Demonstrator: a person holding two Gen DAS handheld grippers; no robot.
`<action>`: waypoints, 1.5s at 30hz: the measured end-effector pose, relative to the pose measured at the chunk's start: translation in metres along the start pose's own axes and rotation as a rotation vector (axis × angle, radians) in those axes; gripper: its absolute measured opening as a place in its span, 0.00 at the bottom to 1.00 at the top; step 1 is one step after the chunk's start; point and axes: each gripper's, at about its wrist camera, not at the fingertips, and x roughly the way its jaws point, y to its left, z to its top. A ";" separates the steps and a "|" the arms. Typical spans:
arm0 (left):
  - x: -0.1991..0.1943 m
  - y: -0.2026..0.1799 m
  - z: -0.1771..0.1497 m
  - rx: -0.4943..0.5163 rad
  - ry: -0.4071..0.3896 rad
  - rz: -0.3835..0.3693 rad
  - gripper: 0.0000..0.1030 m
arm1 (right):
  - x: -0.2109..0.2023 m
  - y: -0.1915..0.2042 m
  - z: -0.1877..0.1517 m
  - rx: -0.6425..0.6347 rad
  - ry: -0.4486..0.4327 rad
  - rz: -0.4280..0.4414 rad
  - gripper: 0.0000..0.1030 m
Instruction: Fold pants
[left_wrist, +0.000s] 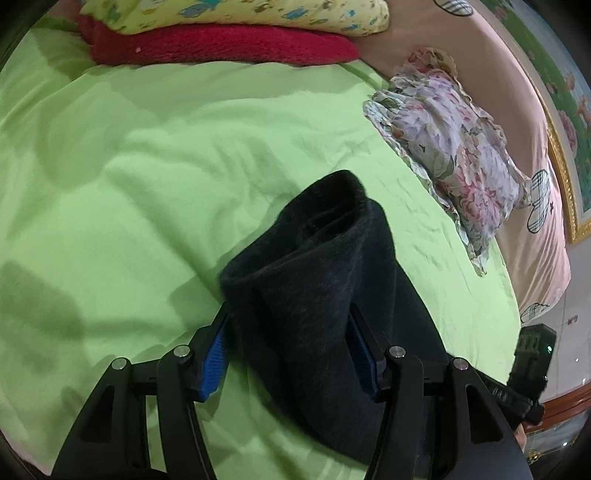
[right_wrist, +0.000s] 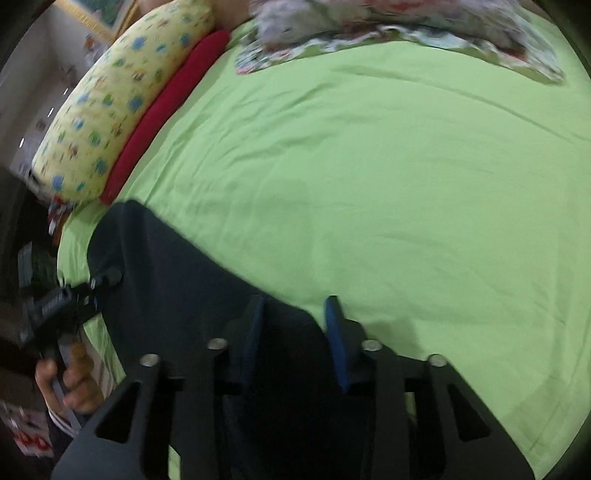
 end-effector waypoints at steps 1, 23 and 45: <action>0.001 -0.004 0.000 0.020 -0.011 -0.003 0.54 | -0.003 0.006 -0.003 -0.036 -0.008 -0.028 0.17; -0.085 0.040 -0.018 0.127 -0.159 0.101 0.42 | -0.020 0.059 -0.006 -0.065 -0.265 -0.196 0.15; -0.044 -0.201 -0.113 0.664 -0.019 -0.128 0.62 | -0.221 -0.071 -0.232 0.431 -0.585 -0.265 0.52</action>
